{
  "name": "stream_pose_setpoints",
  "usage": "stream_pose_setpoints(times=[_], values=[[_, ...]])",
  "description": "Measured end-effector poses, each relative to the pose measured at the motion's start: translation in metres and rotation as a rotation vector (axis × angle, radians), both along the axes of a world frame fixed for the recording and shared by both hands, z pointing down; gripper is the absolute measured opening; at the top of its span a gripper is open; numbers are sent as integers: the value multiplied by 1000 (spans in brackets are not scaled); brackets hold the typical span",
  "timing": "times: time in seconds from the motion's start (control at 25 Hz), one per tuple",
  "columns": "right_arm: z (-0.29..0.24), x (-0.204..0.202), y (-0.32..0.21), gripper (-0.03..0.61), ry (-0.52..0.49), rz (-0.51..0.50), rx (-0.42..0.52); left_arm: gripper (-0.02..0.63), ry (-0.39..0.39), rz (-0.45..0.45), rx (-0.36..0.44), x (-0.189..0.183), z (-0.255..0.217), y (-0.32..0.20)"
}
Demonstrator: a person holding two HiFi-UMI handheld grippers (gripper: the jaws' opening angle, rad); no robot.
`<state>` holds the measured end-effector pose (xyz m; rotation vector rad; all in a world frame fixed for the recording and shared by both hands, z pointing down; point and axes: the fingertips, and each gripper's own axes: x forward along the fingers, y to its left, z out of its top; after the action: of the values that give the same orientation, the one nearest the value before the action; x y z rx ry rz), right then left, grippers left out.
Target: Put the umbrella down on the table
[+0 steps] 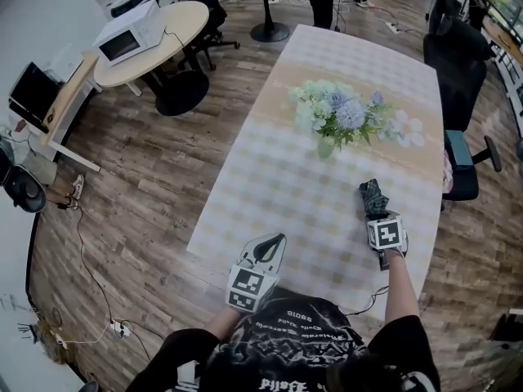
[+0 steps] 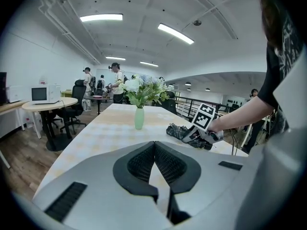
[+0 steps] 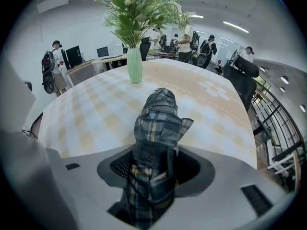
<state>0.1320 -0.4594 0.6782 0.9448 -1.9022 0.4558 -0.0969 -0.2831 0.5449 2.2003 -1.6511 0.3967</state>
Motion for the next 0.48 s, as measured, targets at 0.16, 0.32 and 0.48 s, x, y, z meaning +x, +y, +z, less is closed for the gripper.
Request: stream_pose_setpoints(times=[0.16, 0.32, 0.48], values=[[2, -1, -1, 227, -14, 0, -14, 20, 0, -15, -3, -3, 1, 3], [3, -1, -1, 227, -10, 2, -12, 20, 0, -11, -2, -2, 1, 3], [3, -2, -1, 253, -41, 19, -10, 20, 5, -2, 5, 0, 0, 1]])
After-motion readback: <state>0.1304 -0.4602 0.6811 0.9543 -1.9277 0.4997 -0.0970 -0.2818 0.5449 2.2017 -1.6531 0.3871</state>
